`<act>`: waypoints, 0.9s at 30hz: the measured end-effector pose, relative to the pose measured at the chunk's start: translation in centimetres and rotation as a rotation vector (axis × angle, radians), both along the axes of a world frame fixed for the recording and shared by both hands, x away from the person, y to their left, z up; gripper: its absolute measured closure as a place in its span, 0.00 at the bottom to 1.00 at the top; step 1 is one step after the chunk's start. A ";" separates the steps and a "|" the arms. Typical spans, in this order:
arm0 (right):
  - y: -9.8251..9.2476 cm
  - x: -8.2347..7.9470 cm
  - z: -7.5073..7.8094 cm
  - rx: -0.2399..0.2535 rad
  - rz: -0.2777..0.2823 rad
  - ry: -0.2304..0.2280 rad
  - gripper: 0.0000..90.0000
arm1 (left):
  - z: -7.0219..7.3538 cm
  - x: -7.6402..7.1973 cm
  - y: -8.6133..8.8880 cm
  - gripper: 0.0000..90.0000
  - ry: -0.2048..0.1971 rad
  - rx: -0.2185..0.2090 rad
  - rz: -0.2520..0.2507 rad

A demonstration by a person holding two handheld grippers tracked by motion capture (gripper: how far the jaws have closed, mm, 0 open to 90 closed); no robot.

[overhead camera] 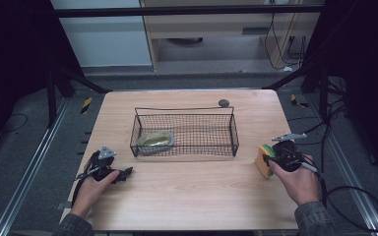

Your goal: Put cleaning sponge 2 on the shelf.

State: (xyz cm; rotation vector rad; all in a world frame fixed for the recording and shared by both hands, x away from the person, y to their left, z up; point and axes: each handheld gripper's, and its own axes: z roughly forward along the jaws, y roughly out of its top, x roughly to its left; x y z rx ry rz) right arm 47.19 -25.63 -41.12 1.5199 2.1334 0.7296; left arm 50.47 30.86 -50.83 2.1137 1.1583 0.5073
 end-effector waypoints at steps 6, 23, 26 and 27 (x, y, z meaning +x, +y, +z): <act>0.7 0.1 1.5 -0.012 0.010 -0.025 0.72 | 0.0 0.0 0.0 0.00 0.000 0.000 0.000; 2.9 1.7 6.3 -0.035 0.046 -0.049 0.72 | 0.0 0.0 0.0 0.00 0.000 0.000 -0.001; 3.8 2.0 7.8 -0.056 0.057 -0.070 0.72 | 0.0 0.0 0.0 0.00 0.000 0.000 0.000; 3.8 2.0 7.8 -0.056 0.057 -0.070 0.72 | 0.0 0.0 0.0 0.00 0.000 0.000 -0.001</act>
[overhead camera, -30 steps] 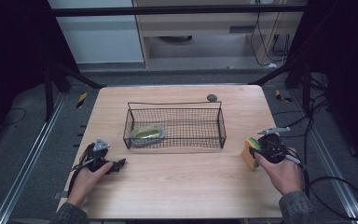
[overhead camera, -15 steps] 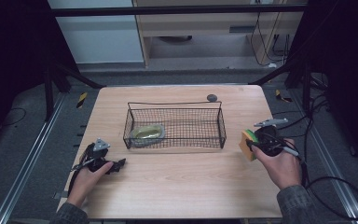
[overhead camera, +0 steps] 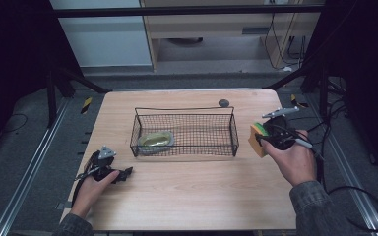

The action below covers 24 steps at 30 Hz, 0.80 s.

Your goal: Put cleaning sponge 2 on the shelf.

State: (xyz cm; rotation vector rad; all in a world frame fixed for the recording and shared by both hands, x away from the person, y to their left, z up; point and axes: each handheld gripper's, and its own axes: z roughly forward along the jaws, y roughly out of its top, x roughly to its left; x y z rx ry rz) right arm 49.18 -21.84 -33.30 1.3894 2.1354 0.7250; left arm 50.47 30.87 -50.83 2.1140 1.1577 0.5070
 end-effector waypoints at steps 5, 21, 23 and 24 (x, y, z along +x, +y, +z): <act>1.1 0.7 1.7 -0.026 0.014 -0.015 0.72 | 0.0 0.0 0.0 0.00 0.000 0.000 0.000; 4.7 3.9 4.8 -0.079 0.039 -0.060 0.72 | 0.0 0.0 0.0 0.00 -0.001 0.000 -0.001; 5.1 4.4 4.8 -0.080 0.037 -0.063 0.72 | 0.0 0.0 0.0 0.00 -0.001 0.000 -0.001; 5.1 4.4 4.8 -0.080 0.037 -0.063 0.72 | 0.0 0.0 0.0 0.00 -0.001 0.000 -0.001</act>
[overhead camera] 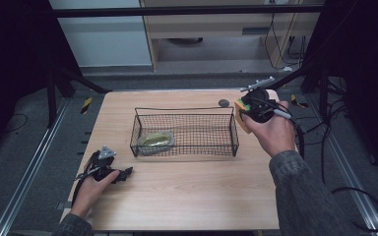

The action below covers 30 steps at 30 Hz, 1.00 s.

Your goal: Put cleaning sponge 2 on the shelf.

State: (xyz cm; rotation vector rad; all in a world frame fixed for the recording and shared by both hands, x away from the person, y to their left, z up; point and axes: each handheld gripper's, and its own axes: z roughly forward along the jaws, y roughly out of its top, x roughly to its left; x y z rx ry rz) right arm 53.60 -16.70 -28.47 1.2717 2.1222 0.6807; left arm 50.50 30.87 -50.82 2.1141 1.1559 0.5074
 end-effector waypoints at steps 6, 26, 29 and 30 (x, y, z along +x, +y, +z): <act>0.8 0.8 0.0 -0.008 0.001 -0.014 0.72 | 0.0 0.0 0.0 0.00 0.000 0.000 0.000; 2.4 2.0 -0.5 -0.045 -0.001 -0.029 0.72 | 0.0 0.0 0.0 0.00 0.000 0.000 0.000; 2.7 2.2 -0.6 -0.050 -0.003 -0.035 0.72 | 0.0 0.0 0.0 0.00 0.000 0.000 0.000; 2.7 2.2 -0.6 -0.050 -0.003 -0.035 0.72 | 0.0 0.0 0.0 0.00 0.000 0.000 0.000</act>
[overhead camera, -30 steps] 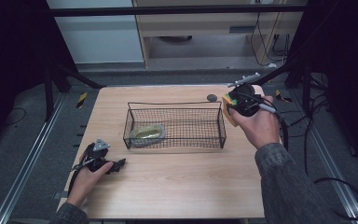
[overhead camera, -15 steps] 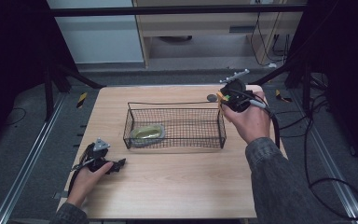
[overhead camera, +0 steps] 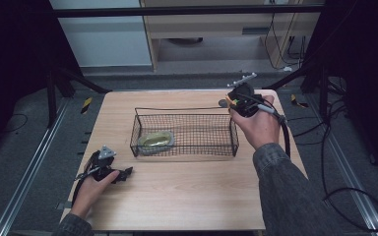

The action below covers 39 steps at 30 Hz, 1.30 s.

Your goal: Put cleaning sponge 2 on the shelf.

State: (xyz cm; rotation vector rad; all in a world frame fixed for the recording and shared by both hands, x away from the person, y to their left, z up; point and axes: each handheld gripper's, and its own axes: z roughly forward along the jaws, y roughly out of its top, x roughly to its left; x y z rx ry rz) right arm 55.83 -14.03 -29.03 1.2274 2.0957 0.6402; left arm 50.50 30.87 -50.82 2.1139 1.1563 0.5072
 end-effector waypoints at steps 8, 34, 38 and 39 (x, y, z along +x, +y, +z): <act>0.5 0.5 -0.5 -0.006 -0.003 -0.001 0.72 | 0.0 0.0 0.0 0.00 0.000 0.000 0.000; 2.3 1.6 -2.9 -0.023 0.012 0.015 0.72 | 0.0 0.1 0.0 0.00 -0.001 0.003 -0.004; 2.8 1.8 -3.8 -0.023 0.009 0.027 0.72 | 0.0 0.1 0.0 0.00 0.001 0.002 -0.004; 2.9 1.9 -4.0 -0.028 0.011 0.031 0.72 | 0.0 0.1 0.0 0.00 0.001 0.002 -0.004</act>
